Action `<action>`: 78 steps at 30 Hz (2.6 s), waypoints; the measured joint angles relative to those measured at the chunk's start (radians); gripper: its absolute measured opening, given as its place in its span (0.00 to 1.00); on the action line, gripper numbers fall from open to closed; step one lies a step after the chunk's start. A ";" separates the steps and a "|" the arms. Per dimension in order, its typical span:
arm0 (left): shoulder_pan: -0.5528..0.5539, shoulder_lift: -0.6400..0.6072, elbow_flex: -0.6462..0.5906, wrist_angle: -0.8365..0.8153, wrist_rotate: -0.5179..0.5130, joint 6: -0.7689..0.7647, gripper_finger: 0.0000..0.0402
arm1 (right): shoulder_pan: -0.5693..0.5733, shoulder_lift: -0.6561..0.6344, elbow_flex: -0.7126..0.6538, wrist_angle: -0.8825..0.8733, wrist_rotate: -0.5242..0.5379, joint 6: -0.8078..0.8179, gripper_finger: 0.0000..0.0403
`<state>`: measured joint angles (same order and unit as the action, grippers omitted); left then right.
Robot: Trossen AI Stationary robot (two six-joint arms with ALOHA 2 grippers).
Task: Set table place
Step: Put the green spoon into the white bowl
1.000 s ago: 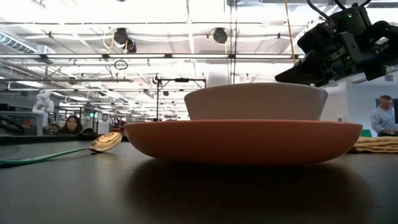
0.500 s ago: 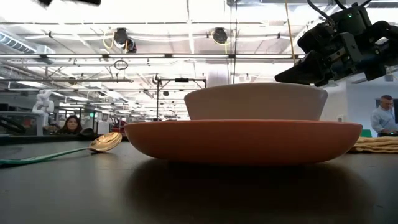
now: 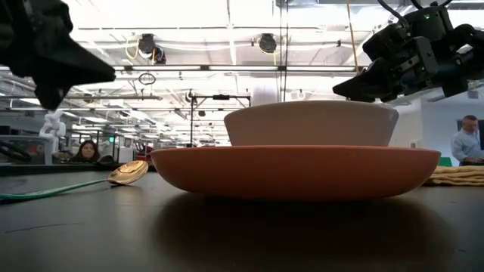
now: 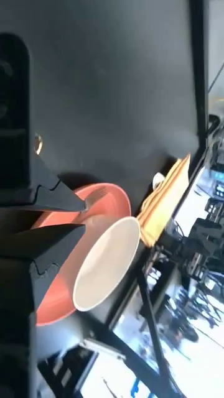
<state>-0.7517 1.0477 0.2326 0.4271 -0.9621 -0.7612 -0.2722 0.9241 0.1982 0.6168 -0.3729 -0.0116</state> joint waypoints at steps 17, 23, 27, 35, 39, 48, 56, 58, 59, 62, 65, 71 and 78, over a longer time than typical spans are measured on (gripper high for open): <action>0.008 0.090 -0.037 0.130 0.213 0.213 0.12 | 0.000 0.000 0.000 -0.001 0.000 -0.005 0.00; 0.033 0.090 -0.037 0.129 0.276 -0.006 0.12 | 0.000 0.000 0.000 -0.002 0.000 -0.002 0.00; 0.047 0.091 -0.021 0.106 0.360 -0.062 0.12 | 0.000 0.000 0.000 -0.009 0.000 -0.001 0.00; 0.111 0.091 0.194 -0.364 0.500 -0.276 0.12 | 0.000 0.000 0.000 -0.014 0.000 0.000 0.00; 0.162 0.091 0.293 -0.632 0.591 -0.420 0.12 | 0.000 0.000 0.000 -0.027 0.000 0.000 0.00; 0.258 0.091 0.335 -0.723 0.784 -0.366 0.12 | 0.000 0.000 0.000 -0.031 0.000 0.000 0.00; 0.278 0.091 0.335 -0.716 0.839 -0.123 0.12 | 0.000 0.000 0.000 -0.031 0.000 0.000 0.00; 0.291 0.091 0.335 -0.691 0.894 -0.033 0.12 | 0.000 0.000 0.000 -0.031 0.000 0.000 0.00; 0.298 0.091 0.335 -0.673 0.921 0.015 0.12 | 0.000 0.000 0.000 -0.031 0.000 0.000 0.00; 0.318 0.091 0.336 -0.613 0.998 0.166 0.12 | 0.000 0.000 0.000 -0.031 0.000 0.000 0.00; 0.340 0.092 0.379 -0.611 1.046 0.307 0.12 | 0.000 0.000 0.000 -0.031 0.000 0.000 0.00; 0.373 0.126 0.541 -0.734 1.009 0.629 0.12 | 0.000 0.000 0.000 -0.032 0.000 0.000 0.00; 0.422 0.261 0.711 -1.096 0.882 0.863 0.12 | 0.000 0.000 0.000 -0.037 0.000 0.011 0.00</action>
<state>-0.3297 1.3082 0.9434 -0.6690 -0.0799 0.1020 -0.2718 0.9241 0.1982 0.5801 -0.3729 -0.0002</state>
